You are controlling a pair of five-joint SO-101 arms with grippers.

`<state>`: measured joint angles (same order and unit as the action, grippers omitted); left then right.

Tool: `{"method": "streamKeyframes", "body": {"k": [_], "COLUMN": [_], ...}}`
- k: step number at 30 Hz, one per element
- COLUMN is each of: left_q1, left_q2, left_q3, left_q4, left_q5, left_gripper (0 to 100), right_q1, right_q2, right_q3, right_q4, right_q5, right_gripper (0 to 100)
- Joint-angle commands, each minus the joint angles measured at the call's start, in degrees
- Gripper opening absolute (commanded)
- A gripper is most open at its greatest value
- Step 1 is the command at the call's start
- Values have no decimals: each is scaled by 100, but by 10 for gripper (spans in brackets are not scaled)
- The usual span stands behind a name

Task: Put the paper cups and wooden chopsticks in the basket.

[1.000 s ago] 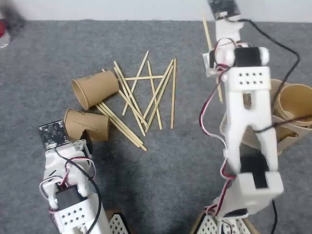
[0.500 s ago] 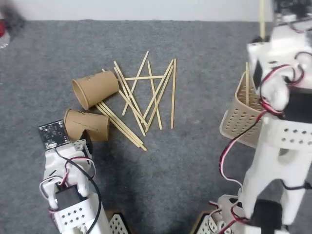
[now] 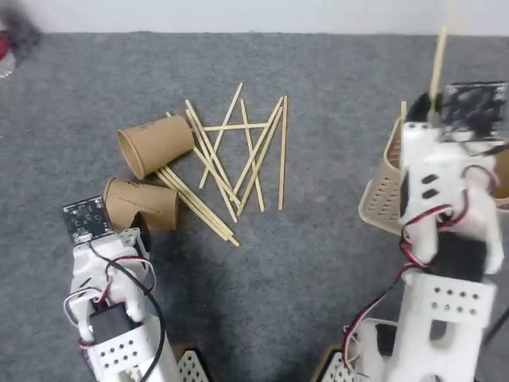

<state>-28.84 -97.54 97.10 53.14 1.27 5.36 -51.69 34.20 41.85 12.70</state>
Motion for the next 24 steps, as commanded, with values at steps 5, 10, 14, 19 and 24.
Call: {"method": "streamKeyframes", "body": {"k": [5, 10, 14, 19, 24], "left_q1": [26, 26, 26, 26, 26], "left_q2": [-53, -53, -53, -53, -53], "left_q3": [-31, -31, -31, -31, -31], "left_q4": [-26, -26, -26, -26, -18], "left_q5": [9, 9, 9, 9, 9], "left_gripper": [225, 225, 225, 225, 225], "right_q1": [-57, -145, -681, -1824, -2914], "right_q2": [-207, -259, -251, -180, 593], "right_q3": [97, 9, -492, -958, -765], "right_q4": [-259, -198, 400, 936, 1015], "right_q5": [105, 105, 132, 158, 668], "right_gripper": [231, 243, 162, 162, 159]}}
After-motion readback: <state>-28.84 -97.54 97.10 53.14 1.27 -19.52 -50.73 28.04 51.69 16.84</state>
